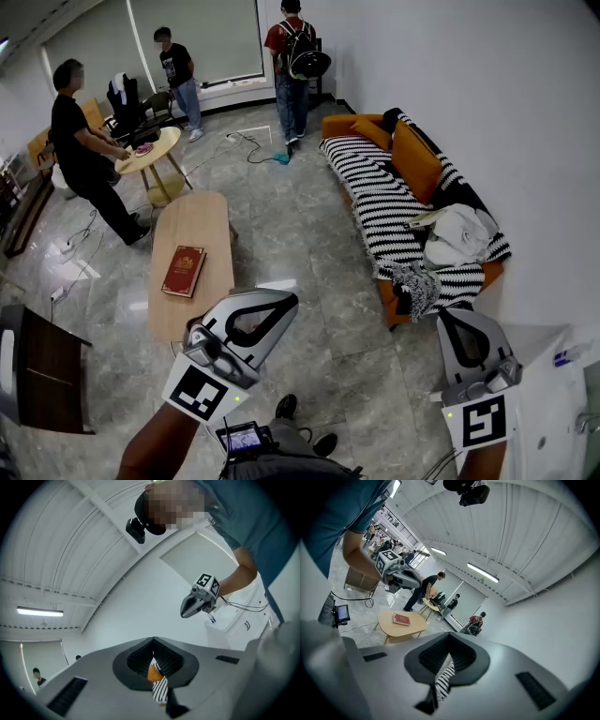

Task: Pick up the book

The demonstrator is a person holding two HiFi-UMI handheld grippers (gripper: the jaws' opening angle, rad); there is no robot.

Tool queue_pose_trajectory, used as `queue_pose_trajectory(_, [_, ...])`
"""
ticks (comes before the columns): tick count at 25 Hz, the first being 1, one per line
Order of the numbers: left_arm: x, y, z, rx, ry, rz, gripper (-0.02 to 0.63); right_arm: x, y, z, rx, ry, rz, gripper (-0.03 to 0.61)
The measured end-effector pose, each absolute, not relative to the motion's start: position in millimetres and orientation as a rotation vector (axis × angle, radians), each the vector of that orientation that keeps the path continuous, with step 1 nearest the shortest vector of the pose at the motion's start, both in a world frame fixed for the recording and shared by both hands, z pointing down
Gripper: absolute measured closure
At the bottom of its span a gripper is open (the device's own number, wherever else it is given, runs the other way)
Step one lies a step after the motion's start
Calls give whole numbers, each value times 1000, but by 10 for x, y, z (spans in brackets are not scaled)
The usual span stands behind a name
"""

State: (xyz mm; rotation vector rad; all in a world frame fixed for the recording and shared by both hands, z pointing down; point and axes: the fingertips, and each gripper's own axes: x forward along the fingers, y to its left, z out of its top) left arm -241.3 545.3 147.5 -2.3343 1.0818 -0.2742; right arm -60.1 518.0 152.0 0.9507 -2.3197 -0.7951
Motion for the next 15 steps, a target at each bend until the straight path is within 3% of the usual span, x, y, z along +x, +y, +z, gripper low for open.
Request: queue_pose_trajectory(15, [-2694,4978,1606,-2328,1092,-330,609,-805,4663,1608,961,-2251,-794,566])
